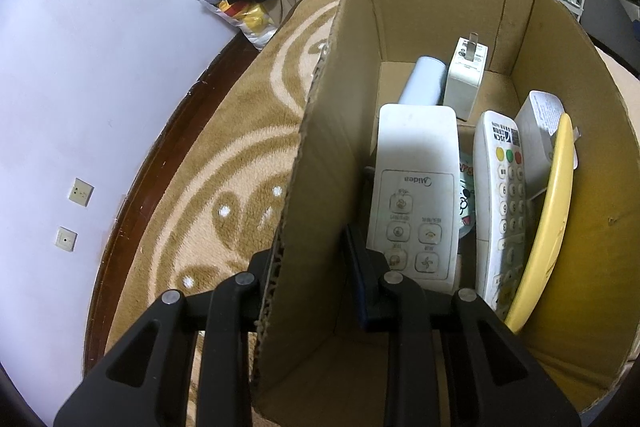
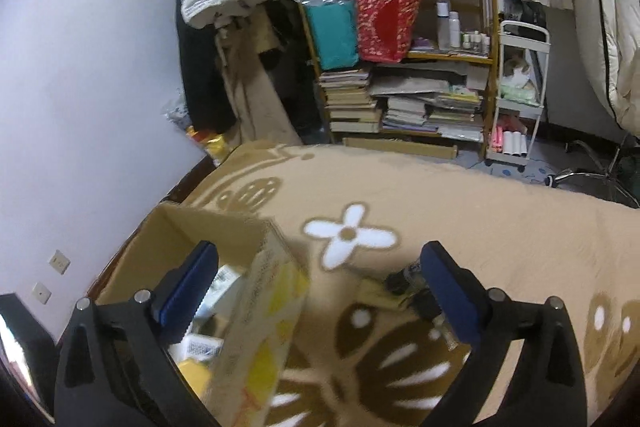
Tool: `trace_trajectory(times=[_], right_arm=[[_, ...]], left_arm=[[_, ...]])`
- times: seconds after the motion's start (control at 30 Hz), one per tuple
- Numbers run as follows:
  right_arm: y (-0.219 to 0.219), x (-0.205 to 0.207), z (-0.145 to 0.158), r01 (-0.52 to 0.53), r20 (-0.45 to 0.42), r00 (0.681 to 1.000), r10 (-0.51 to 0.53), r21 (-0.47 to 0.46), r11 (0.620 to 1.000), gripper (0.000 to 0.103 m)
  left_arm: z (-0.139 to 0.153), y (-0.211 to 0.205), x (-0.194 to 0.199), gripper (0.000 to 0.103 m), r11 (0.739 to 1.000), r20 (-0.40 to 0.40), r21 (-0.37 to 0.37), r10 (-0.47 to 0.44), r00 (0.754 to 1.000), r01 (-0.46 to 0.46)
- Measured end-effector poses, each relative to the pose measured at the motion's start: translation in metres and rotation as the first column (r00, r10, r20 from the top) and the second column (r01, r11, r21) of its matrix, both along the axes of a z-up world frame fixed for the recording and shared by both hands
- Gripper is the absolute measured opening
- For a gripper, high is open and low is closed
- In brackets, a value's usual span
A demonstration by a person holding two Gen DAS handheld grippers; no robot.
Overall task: Organize rigid objects
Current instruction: 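Move the right tool back to the keys on the rug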
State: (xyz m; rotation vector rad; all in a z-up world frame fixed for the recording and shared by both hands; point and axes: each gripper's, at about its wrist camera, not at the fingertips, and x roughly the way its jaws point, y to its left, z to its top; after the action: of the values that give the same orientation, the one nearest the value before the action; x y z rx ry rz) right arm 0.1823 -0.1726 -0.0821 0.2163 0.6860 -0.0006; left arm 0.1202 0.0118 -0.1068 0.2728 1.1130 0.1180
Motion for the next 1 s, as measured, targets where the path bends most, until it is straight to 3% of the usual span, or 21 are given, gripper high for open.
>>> trace_trajectory(times=[0.3,0.6,0.97,1.0], right_arm=[[-0.041,0.029,-0.013,0.022,-0.031,0.999,-0.024,-0.063,0.998,0.103],[-0.081,0.047,-0.056,0.063,-0.129,0.990,-0.059,0.028,0.998,0.102],[-0.084,0.053,-0.090,0.061,-0.219,0.975,-0.043,0.079,0.995,0.097],[-0.083,0.056,-0.095,0.063,-0.249,0.967,-0.046,0.061,0.996,0.092]], left_arm=[[-0.002,-0.001,0.000,0.027,1.000,0.001,-0.001,0.004,1.000,-0.004],[-0.001,-0.001,-0.001,0.027,1.000,0.001,0.008,0.002,1.000,-0.002],[0.000,0.000,0.000,0.028,1.000,0.000,0.004,0.007,1.000,-0.007],[0.000,0.000,0.000,0.028,1.000,0.000,0.004,0.007,1.000,-0.007]])
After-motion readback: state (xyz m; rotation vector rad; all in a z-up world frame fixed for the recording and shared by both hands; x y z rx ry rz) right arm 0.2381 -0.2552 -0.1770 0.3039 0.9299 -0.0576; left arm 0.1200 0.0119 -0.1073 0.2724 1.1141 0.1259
